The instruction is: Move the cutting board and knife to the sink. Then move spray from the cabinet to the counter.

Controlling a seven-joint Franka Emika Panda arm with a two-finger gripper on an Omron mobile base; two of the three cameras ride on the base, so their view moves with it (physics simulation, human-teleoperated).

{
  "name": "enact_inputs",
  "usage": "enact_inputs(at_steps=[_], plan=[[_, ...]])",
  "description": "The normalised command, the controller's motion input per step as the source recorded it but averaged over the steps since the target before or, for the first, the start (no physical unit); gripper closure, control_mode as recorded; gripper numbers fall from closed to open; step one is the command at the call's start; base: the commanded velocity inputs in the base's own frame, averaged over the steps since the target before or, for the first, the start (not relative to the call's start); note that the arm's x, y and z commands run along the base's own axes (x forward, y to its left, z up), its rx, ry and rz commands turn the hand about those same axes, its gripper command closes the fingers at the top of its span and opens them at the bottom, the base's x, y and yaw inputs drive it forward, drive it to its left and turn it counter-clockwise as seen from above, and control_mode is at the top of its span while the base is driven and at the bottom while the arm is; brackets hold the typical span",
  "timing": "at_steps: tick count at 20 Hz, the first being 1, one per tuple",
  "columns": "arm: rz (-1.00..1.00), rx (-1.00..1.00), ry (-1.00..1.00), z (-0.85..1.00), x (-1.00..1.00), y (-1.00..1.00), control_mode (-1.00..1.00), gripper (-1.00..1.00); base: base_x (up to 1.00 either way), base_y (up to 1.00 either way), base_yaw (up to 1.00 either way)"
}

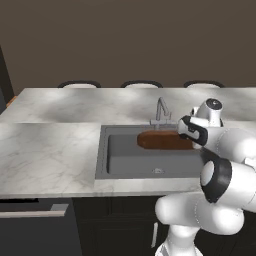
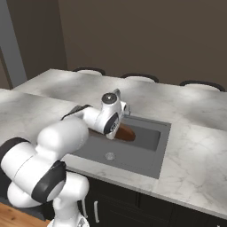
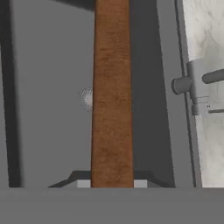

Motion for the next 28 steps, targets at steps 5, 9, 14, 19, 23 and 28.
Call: enact_inputs(at_steps=[5, 9, 14, 19, 23, 28], plan=[[0.23, -0.12, -0.11, -0.14, 0.03, 0.00, -1.00, 1.00, 0.00, 0.00, 0.00], [0.27, -0.04, -0.05, -0.11, 0.00, 0.00, -1.00, 1.00, 0.00, 0.00, 0.00], [0.20, 0.00, 0.00, -0.12, 0.01, 0.00, -1.00, 1.00, 0.00, 0.00, 0.00], [0.13, 0.00, 0.00, -0.11, 0.03, 0.00, -1.00, 1.00, 0.00, 0.00, 0.00], [0.02, 0.00, 0.03, -0.08, 0.08, -0.03, -1.00, 1.00, 0.00, 0.00, 0.00], [0.00, 0.00, 0.08, -0.07, 0.12, -0.02, -1.00, 1.00, 0.00, 0.00, 0.00]])
